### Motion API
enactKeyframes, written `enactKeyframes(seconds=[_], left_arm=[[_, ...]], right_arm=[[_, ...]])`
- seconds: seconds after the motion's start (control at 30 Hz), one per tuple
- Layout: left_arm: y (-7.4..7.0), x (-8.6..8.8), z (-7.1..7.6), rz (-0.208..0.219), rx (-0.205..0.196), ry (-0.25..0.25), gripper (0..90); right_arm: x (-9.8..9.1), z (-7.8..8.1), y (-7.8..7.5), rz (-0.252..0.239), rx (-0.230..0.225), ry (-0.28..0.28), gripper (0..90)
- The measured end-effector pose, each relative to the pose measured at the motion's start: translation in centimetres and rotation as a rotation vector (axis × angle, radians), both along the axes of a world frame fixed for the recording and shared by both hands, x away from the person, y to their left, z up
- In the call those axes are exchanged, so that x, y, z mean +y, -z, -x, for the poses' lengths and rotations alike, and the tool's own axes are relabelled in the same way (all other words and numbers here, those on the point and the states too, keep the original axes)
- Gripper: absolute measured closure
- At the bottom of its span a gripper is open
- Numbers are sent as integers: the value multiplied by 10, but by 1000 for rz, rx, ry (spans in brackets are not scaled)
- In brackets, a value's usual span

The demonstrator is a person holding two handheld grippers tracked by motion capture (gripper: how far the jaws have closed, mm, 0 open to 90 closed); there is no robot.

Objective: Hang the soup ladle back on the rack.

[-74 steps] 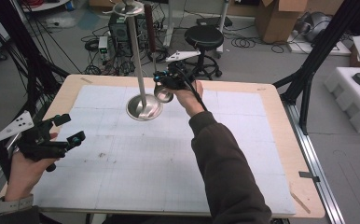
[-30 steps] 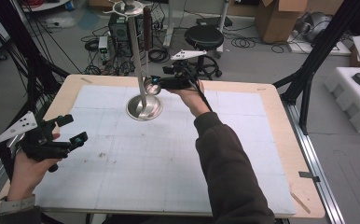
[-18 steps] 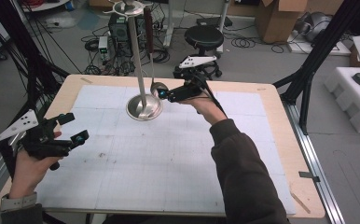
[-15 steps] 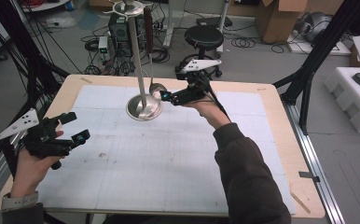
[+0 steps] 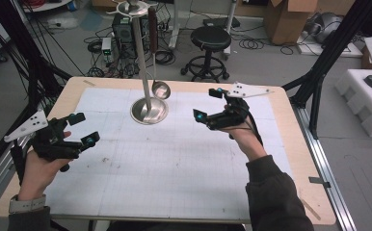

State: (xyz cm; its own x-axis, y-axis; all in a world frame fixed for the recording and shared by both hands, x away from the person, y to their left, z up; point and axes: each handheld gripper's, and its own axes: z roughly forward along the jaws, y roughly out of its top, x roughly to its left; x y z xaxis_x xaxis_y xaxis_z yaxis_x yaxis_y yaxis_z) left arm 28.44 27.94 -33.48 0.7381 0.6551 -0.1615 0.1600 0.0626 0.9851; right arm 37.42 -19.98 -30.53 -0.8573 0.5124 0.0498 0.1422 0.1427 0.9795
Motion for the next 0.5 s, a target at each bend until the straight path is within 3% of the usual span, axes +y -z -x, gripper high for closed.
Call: enactKeyframes(seconds=[0.1,0.27,0.4,0.43,0.5], left_arm=[[0,-3,0,16,-12,-1,17],[3,-7,-3,0,-2,-16,17],[5,-11,-4,-15,8,-5,17],[5,-12,-4,-22,9,-4,17],[7,-13,-4,-42,15,-10,17]], right_arm=[[-16,8,9,-13,7,9,0],[-35,21,20,32,9,-5,0],[-47,28,27,28,14,1,0],[-52,31,29,24,26,-4,0],[-60,36,32,0,95,-42,0]])
